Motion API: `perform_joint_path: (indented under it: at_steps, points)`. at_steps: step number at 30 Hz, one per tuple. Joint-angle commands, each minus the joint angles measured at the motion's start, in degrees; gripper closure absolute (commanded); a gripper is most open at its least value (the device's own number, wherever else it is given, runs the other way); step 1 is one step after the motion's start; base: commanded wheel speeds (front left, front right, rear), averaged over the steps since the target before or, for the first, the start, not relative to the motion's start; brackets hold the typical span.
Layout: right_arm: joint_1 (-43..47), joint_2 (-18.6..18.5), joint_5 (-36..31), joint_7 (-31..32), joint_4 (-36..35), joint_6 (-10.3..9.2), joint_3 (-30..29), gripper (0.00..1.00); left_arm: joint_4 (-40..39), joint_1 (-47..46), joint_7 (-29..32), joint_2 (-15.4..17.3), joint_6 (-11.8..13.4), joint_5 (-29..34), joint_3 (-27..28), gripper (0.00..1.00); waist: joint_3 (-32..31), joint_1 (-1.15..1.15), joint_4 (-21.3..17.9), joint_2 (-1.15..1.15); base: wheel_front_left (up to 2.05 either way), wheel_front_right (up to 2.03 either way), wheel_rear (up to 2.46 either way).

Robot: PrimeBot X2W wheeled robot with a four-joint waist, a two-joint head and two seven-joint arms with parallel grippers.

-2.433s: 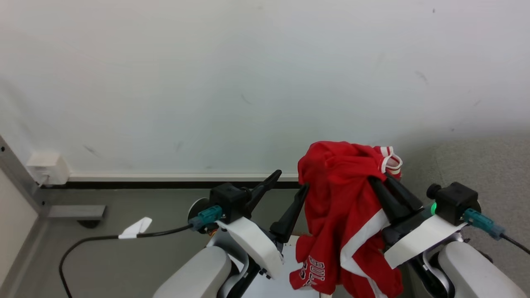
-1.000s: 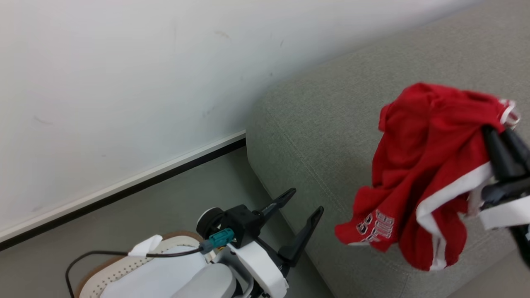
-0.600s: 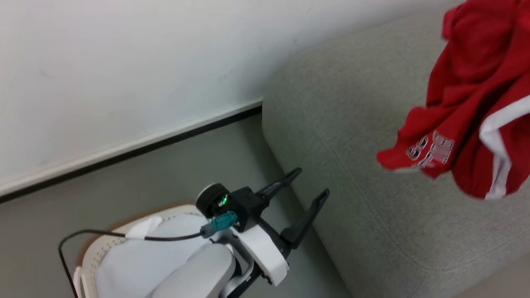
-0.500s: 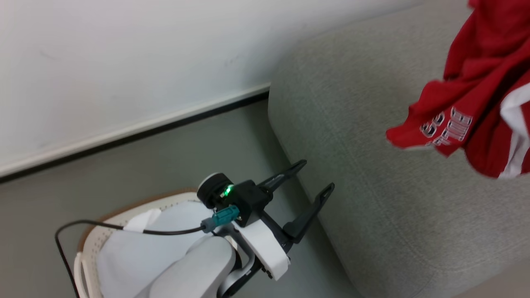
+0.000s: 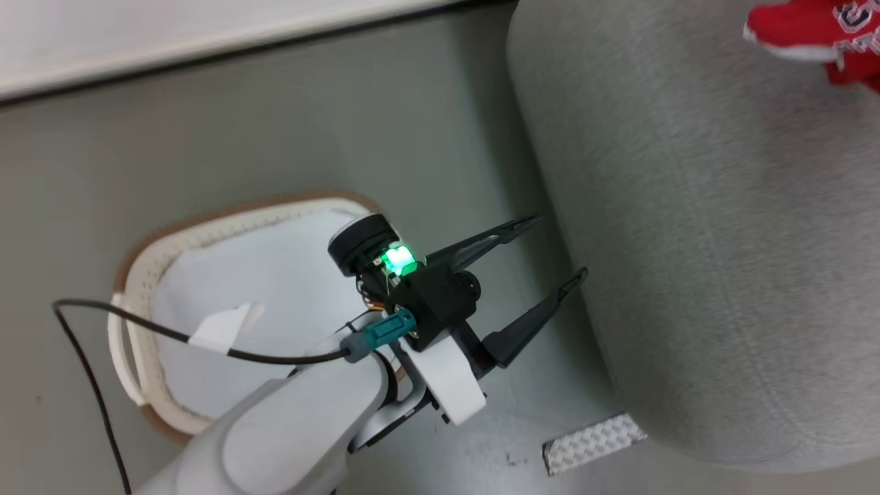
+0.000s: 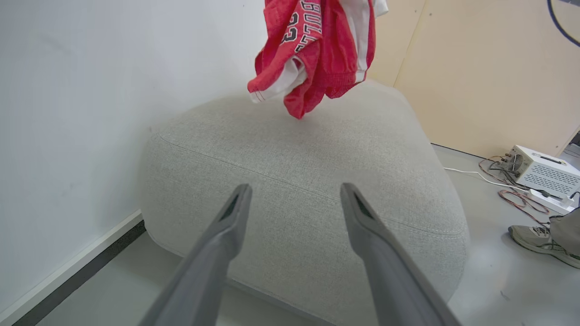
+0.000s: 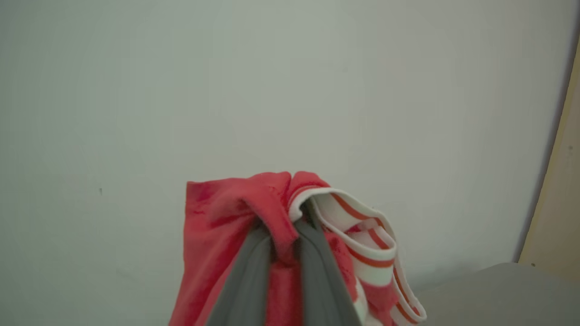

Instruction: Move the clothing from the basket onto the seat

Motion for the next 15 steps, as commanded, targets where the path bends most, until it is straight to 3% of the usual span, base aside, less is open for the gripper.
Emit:
perform_joint_path:
  at_steps: [1,8,15]
  points:
    - [-1.24,-0.37,0.55,-0.27,1.89,-0.12,0.15,1.00,-0.83,-1.25,0.09,0.56,-0.10,1.05,-0.21,0.00,5.48,-0.02,2.22,0.00,0.00,0.00,0.00]
    - [-3.08,1.60,0.41,0.53,12.38,-0.12,3.96,1.00,-2.41,-3.77,0.30,1.73,-0.16,1.49,-1.19,0.00,9.87,-0.02,2.71,0.00,0.00,0.00,0.00]
    - [-2.55,3.96,1.36,5.62,20.94,-0.12,9.70,1.00,-1.90,-4.38,-0.46,1.67,-0.17,1.59,-1.50,0.00,10.67,-0.02,2.84,0.00,0.00,0.00,0.00]
